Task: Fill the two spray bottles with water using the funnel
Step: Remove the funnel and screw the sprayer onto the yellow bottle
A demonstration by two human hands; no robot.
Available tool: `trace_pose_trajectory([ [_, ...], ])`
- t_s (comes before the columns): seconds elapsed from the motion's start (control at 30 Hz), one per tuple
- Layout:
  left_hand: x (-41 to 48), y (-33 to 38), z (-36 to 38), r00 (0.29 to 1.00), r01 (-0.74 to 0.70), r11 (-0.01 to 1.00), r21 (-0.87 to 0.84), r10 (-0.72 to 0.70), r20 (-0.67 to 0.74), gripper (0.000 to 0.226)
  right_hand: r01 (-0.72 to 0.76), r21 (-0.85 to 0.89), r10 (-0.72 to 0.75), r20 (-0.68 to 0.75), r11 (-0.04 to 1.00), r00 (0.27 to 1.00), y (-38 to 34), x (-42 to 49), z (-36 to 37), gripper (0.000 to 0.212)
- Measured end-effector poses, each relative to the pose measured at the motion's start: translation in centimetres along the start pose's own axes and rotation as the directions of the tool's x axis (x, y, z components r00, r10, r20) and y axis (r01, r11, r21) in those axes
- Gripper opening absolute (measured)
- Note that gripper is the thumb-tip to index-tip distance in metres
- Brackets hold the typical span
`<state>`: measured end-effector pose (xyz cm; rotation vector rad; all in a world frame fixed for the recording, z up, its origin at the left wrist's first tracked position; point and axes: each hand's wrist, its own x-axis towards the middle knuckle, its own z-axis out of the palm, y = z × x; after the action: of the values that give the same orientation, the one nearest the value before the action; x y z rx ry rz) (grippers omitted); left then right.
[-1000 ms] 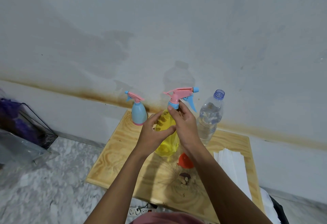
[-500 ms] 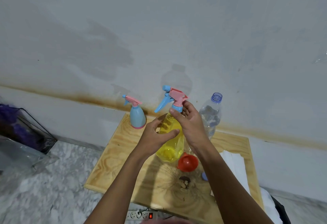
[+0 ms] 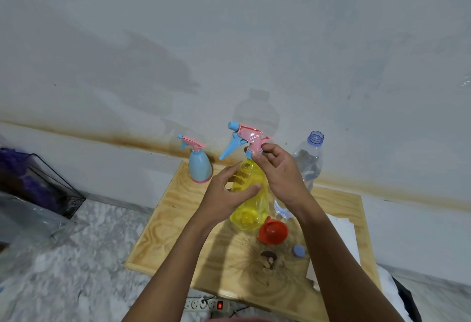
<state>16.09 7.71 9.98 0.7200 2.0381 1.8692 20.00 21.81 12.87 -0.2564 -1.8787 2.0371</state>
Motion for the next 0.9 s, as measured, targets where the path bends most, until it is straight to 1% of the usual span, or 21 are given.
trace_pose_trajectory([
  [0.17, -0.1, 0.1, 0.3, 0.999, -0.039, 0.999, 0.033, 0.04, -0.013, 0.037, 0.102, -0.111, -0.109, -0.059, 0.989, 0.992, -0.1, -0.4, 1.0, 0.013],
  [0.2, -0.2, 0.2, 0.2, 0.999, -0.033, 0.999, 0.028, 0.033, -0.009, 0.038, 0.104, -0.118, -0.112, -0.064, 0.988, 0.992, -0.1, -0.5, 1.1, 0.013],
  [0.27, -0.3, 0.3, -0.2, 1.0, -0.002, 1.0, 0.019, 0.002, 0.012, 0.037, 0.053, -0.08, -0.057, -0.05, 0.995, 0.997, -0.2, -0.5, 0.8, 0.012],
  [0.33, -0.5, 0.4, -1.0, 0.995, 0.057, 0.998, 0.007, -0.057, 0.084, 0.035, -0.025, -0.072, 0.028, 0.035, 0.997, 0.999, -0.6, -0.3, 0.0, 0.013],
  [0.4, -0.7, 0.5, -1.8, 0.975, 0.115, 0.993, -0.038, -0.106, 0.197, 0.033, -0.057, -0.089, 0.068, 0.131, 0.994, 0.989, -0.8, -0.3, -0.7, 0.013],
  [0.47, -1.0, 0.5, -2.2, 0.957, 0.141, 0.987, -0.073, -0.117, 0.266, 0.028, -0.048, -0.091, 0.06, 0.131, 0.995, 0.99, -0.8, -0.3, -0.8, 0.012],
  [0.5, -1.1, 0.5, -2.2, 0.955, 0.144, 0.986, -0.08, -0.117, 0.272, 0.026, -0.03, -0.098, 0.04, 0.098, 0.995, 0.994, -0.8, -0.4, -0.5, 0.013],
  [0.57, -1.2, 0.5, -2.2, 0.956, 0.151, 0.984, -0.091, -0.122, 0.266, 0.026, 0.025, -0.132, -0.019, 0.047, 0.991, 0.999, -0.4, -0.4, 0.1, 0.028],
  [0.6, -1.3, 0.5, -2.3, 0.952, 0.162, 0.982, -0.099, -0.129, 0.276, 0.027, 0.027, -0.133, -0.022, 0.043, 0.991, 0.999, -0.3, -0.5, 0.4, 0.034],
  [0.63, -1.4, 0.3, -2.4, 0.945, 0.172, 0.98, -0.1, -0.136, 0.298, 0.029, 0.017, -0.12, -0.011, 0.051, 0.993, 0.999, -0.3, -0.6, 0.6, 0.035],
  [0.7, -1.6, -0.1, -2.7, 0.916, 0.195, 0.976, -0.092, -0.148, 0.372, 0.032, -0.047, -0.101, 0.062, 0.145, 0.994, 0.987, -0.4, -0.5, 1.0, 0.029],
  [0.77, -1.9, -0.5, -2.9, 0.885, 0.241, 0.963, -0.12, -0.167, 0.435, 0.032, -0.117, -0.117, 0.143, 0.248, 0.986, 0.958, -0.5, -0.5, 1.7, 0.038],
  [0.8, -2.1, -0.8, -3.1, 0.878, 0.272, 0.95, -0.154, -0.18, 0.444, 0.031, -0.154, -0.099, 0.176, 0.271, 0.983, 0.947, -0.5, -0.4, 2.1, 0.044],
  [0.83, -2.2, -1.0, -3.2, 0.876, 0.296, 0.938, -0.18, -0.191, 0.443, 0.03, -0.192, -0.07, 0.204, 0.271, 0.979, 0.941, -0.3, -0.2, 2.5, 0.047],
  [0.9, -2.4, -1.6, -3.9, 0.872, 0.338, 0.921, -0.196, -0.228, 0.433, 0.033, -0.226, -0.032, 0.227, 0.241, 0.974, 0.944, 0.1, 0.0, 3.1, 0.041],
])
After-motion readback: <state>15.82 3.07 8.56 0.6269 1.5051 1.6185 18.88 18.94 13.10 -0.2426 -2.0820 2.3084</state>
